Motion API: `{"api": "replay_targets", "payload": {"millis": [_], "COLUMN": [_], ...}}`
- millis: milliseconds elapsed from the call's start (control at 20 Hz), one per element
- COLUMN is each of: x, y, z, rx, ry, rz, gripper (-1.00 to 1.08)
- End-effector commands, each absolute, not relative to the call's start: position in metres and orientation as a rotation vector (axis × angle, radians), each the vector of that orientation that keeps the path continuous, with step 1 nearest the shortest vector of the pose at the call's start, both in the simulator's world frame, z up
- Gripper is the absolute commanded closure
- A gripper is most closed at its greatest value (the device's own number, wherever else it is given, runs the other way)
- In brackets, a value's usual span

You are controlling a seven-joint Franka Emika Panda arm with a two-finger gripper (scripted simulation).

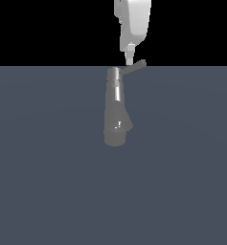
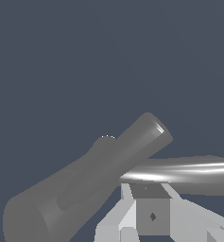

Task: Turn on the faucet by rotating a designated handle.

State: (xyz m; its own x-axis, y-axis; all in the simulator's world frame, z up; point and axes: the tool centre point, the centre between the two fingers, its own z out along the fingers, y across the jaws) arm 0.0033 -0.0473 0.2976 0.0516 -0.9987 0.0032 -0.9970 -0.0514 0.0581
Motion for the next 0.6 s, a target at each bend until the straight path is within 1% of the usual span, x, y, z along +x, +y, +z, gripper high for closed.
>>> {"api": "replay_targets", "payload": {"millis": [0,550], "x": [0.008,0.023], "y": [-0.055,-0.078], "z": [0.292,0.285], "rx": [2.238,2.226], "ry": [-2.137,-2.147], "rz": [-0.057,-0.057], "gripper": [1.08,1.08]}}
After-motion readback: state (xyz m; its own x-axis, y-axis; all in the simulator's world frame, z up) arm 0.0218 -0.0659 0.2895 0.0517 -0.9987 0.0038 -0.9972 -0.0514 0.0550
